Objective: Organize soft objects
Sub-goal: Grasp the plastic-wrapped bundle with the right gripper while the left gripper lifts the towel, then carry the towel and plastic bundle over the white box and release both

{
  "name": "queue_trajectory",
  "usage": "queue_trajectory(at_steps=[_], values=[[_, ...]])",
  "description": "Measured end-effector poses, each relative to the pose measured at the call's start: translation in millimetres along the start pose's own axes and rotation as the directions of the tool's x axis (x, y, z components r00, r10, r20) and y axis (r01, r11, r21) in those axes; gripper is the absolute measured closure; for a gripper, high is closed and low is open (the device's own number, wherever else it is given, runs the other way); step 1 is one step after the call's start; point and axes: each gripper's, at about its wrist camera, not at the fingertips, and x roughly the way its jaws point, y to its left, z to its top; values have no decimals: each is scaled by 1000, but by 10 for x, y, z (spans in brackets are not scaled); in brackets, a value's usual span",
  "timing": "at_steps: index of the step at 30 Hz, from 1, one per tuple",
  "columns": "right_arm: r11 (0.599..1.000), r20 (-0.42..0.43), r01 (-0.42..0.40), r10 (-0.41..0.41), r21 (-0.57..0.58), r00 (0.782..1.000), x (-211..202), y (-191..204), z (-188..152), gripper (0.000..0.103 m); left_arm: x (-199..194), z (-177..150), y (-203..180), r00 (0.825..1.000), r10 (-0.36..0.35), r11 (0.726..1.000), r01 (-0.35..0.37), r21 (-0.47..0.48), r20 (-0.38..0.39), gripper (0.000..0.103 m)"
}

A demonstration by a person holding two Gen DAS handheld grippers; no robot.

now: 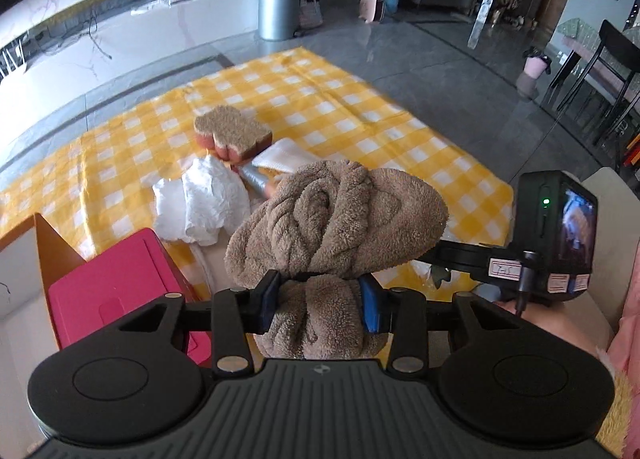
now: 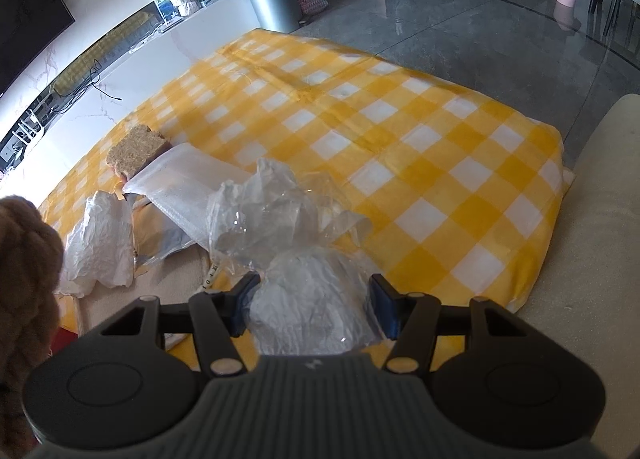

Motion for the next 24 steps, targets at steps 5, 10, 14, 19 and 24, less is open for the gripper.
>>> queue_trajectory(at_steps=[5,10,14,19,24], values=[[998,-2,-59,59,28,998,-25,-32,9,44,-362,-106,45,992,-5,1000,5,4,127,56],[996,41,-83,81,43,996,-167,-33,4,44,-663,-251,288,982,-2,998,13,-55,190,56],[990,83,-130,126,56,989,-346,-26,-16,44,-866,-432,531,973,13,992,16,-124,231,56],[957,102,-287,282,35,954,-585,156,-77,44,-1117,-770,920,946,128,953,-34,-301,299,56],[882,93,-466,471,-72,877,-886,595,-216,44,-1300,-1130,1345,919,161,892,20,-451,359,56]])
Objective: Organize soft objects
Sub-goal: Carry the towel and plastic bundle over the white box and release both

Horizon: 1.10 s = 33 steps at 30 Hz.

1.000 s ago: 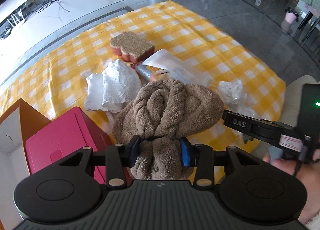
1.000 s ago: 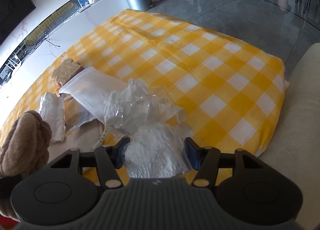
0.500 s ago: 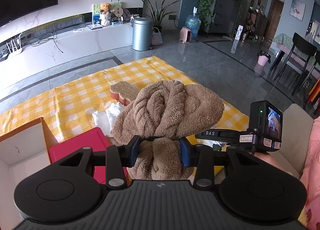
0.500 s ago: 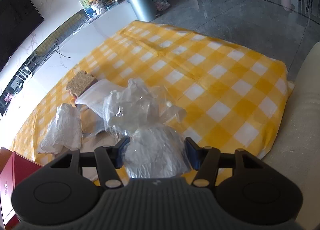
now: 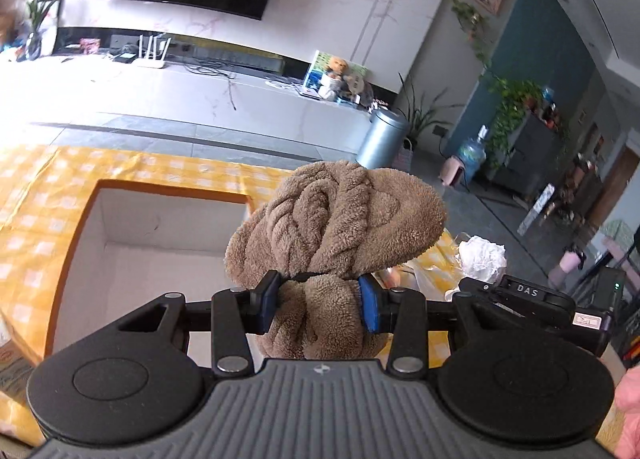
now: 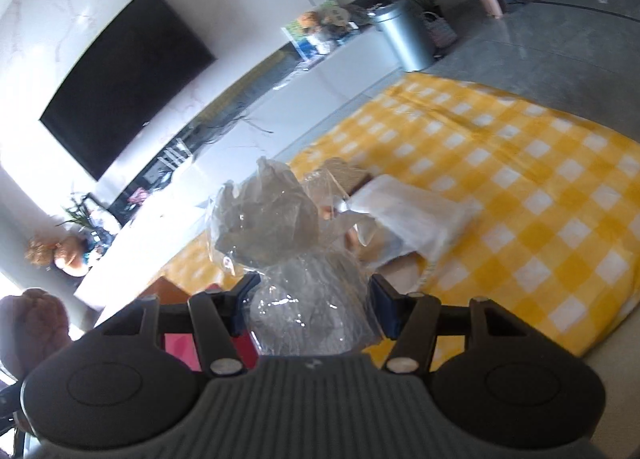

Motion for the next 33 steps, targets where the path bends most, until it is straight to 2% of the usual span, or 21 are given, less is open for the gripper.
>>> queue_trajectory(at_steps=[4,9,14,17,20,23,27,29,33], values=[[987,-31,-144,143,-73,989,-29,421,-93,44,-104,-51,412,998,-2,995,8,-104,56,56],[944,-125,-299,282,-142,951,22,867,-294,44,-109,-94,813,995,-30,977,50,-209,95,56],[905,-255,-385,335,-180,907,193,1261,-586,44,-155,-153,1066,994,13,970,14,-244,109,56],[894,-305,-361,277,-266,911,321,1542,-801,44,-202,-156,1165,992,39,967,-7,-254,118,56],[867,-319,-310,188,-391,929,393,1793,-1014,44,-299,-229,1267,988,52,962,-11,-274,144,56],[812,-320,-247,79,-529,944,524,2033,-1217,44,-299,-260,1356,989,43,956,0,-293,139,56],[750,-288,-132,-81,-649,954,743,2189,-1464,45,-272,-311,1483,994,17,944,21,-329,112,56],[700,-270,-84,-159,-710,950,869,2256,-1591,45,-291,-335,1518,993,30,945,8,-327,112,56],[530,-176,3,-287,-848,941,1002,2421,-1835,45,-373,-348,1596,991,50,939,-5,-344,121,56]])
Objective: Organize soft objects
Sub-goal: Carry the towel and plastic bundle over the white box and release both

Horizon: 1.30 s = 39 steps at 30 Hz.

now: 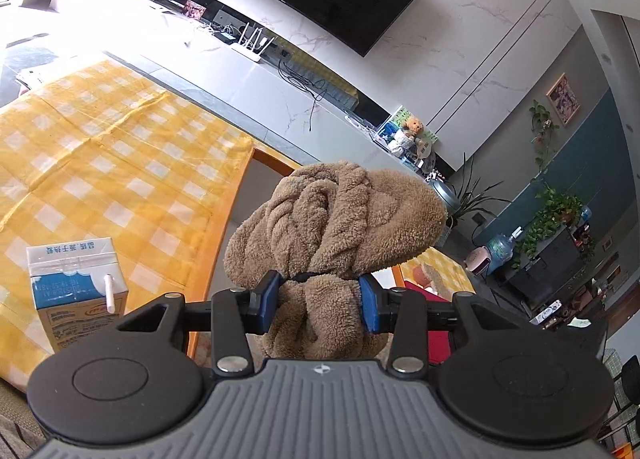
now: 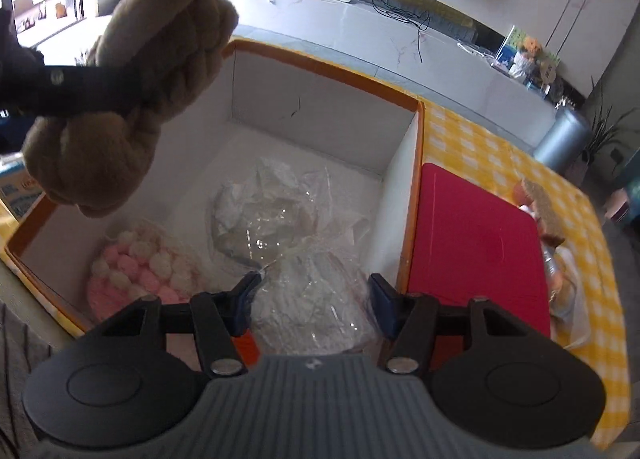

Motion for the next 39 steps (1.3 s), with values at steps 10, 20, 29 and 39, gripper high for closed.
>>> queue_trajectory(at_steps=[10,20,29,39], values=[[980,-97,111,-128,-164,987,235,125,41,42,-159,74,101,999,-6,1000,7,-20,42,56],[992,11,14,-12,-122,1000,-57,112,98,8,-125,76,109,1000,-4,1000,5,-8,30,56],[1000,241,-17,22,-20,970,-407,-190,-76,2,42,37,-29,1000,18,998,-19,62,19,56],[946,205,4,-74,323,976,-293,-818,-167,2,337,-173,-344,974,225,928,-217,302,7,56]])
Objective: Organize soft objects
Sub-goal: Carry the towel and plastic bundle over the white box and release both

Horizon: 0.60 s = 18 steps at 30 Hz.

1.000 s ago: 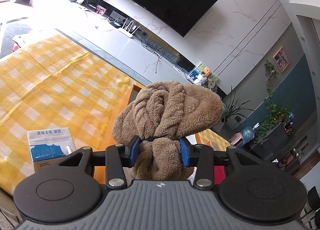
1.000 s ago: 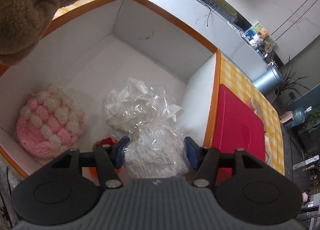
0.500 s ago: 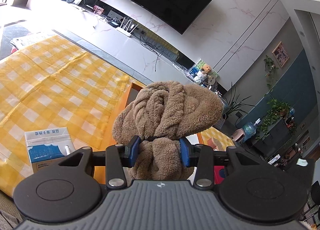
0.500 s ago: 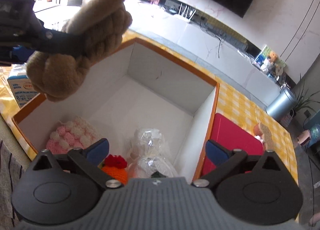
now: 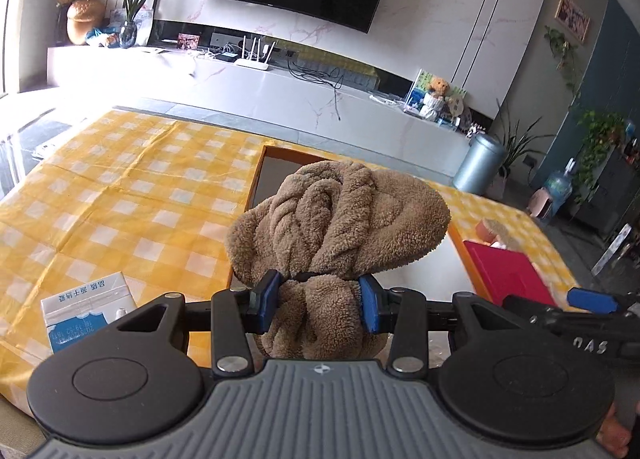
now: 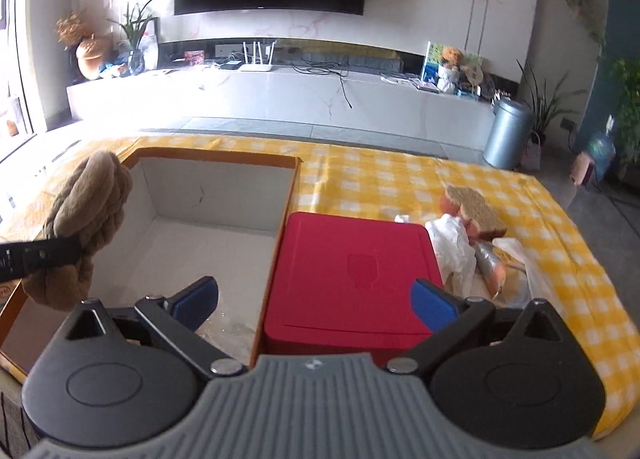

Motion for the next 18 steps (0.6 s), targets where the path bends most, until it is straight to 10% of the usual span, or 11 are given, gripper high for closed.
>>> queue_trajectory(at_steps=[9,14,18], values=[[1000,-8,16,-16,24,1000,-18,-96,-91,2,-21,-86,-203,996,85,992,-86,97,16,55],[999,-28,27,-27,18,999,18,-123,-115,2,-175,-110,-240,984,112,982,-131,138,137,24],[999,-21,27,-27,18,999,4,-154,-101,2,-193,-91,-214,986,102,986,-118,121,133,20]])
